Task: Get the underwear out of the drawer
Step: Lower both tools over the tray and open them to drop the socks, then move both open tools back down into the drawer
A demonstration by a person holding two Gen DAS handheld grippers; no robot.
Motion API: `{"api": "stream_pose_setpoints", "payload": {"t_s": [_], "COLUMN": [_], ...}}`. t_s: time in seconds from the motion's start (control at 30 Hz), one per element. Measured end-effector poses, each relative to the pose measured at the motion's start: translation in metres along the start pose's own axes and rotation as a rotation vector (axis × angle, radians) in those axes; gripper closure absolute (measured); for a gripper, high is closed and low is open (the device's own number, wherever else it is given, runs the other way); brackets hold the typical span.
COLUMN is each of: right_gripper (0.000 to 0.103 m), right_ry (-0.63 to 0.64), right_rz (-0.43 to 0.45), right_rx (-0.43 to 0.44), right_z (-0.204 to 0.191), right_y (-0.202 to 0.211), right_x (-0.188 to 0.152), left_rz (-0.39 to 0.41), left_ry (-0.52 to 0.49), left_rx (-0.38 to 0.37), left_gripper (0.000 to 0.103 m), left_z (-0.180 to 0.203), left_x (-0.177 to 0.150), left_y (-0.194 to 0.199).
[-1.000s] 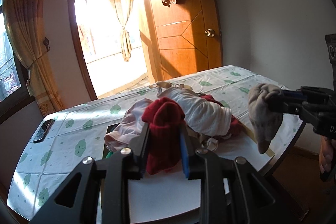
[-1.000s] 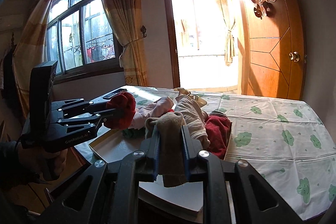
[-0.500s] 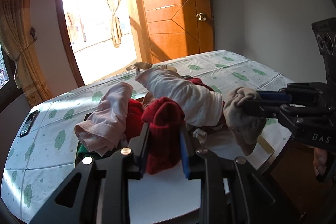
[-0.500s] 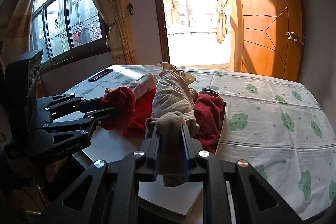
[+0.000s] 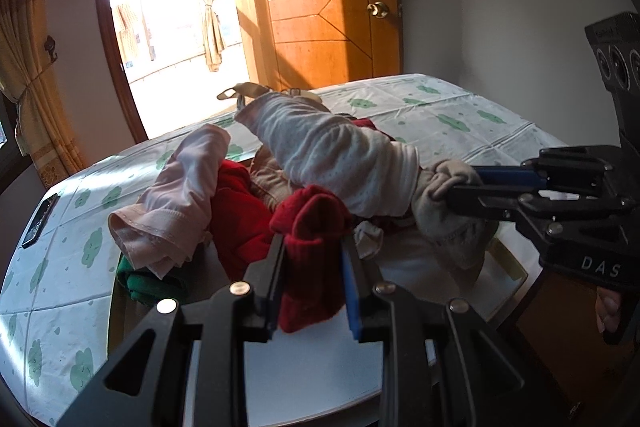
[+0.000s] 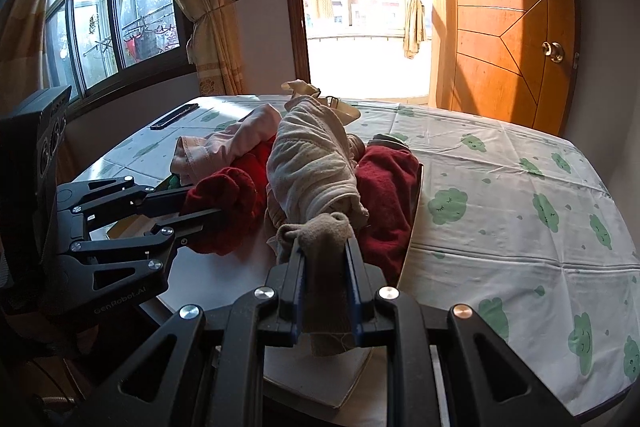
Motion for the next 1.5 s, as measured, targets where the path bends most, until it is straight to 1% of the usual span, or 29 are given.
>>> {"api": "stream_pose_setpoints", "payload": {"t_s": [0.17,0.2,0.33,0.37,0.4,0.47,0.5,0.53,0.57,0.67,0.9,1.17,1.5], "right_gripper": [0.082,0.082,0.081,0.078,0.076,0.063,0.059,0.049,0.044,0.043,0.042,0.042,0.041], "right_ry": [0.009,0.010,0.015,0.021,0.024,0.011,0.000,-0.009,-0.015,-0.029,-0.042,-0.017,-0.006], "right_rz": [-0.023,-0.027,-0.057,-0.062,-0.060,-0.056,-0.052,-0.046,-0.037,-0.022,-0.002,0.006,-0.013], "right_rx": [-0.013,-0.017,-0.022,-0.029,-0.033,-0.039,-0.039,-0.042,-0.046,-0.048,-0.044,-0.014,0.033], "right_z": [-0.002,-0.002,-0.003,-0.004,-0.005,-0.004,-0.002,-0.001,0.000,0.001,-0.004,-0.028,-0.055], "right_y": [-0.008,-0.010,-0.017,-0.019,-0.019,-0.018,-0.017,-0.016,-0.013,-0.007,0.012,0.031,0.037], "right_x": [-0.002,-0.002,-0.007,-0.008,-0.009,-0.010,-0.011,-0.011,-0.012,-0.013,-0.022,-0.040,-0.068], "left_rz": [-0.038,-0.042,-0.052,-0.051,-0.045,-0.038,-0.035,-0.032,-0.028,-0.015,0.008,0.017,0.011], "left_ry": [-0.014,-0.016,-0.015,-0.015,-0.016,-0.017,-0.016,-0.016,-0.017,-0.020,-0.003,0.019,0.024], "left_rx": [-0.009,-0.008,-0.010,-0.010,-0.005,-0.003,-0.004,-0.007,-0.008,-0.006,-0.018,-0.032,-0.052], "left_gripper": [0.078,0.075,0.068,0.063,0.056,0.046,0.043,0.041,0.039,0.034,0.032,0.032,0.032], "left_z": [0.006,0.006,0.008,0.009,0.009,0.009,0.009,0.010,0.010,0.009,0.005,0.001,0.002], "left_x": [-0.006,-0.007,-0.010,-0.011,-0.012,-0.012,-0.012,-0.013,-0.014,-0.015,-0.024,-0.038,-0.062], "left_y": [-0.010,-0.011,-0.013,-0.012,-0.011,-0.008,-0.006,-0.004,-0.002,0.005,0.023,0.041,0.055]}}
Point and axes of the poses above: each gripper's, at about its wrist camera, not at the fingertips, and y roughly against the way its jaws point, z to its right, x to its top, the point moved 5 cm from there along -y, roughly the way its jaws point, and after that the axes turned 1 degree about z, right-handed, at the moved point
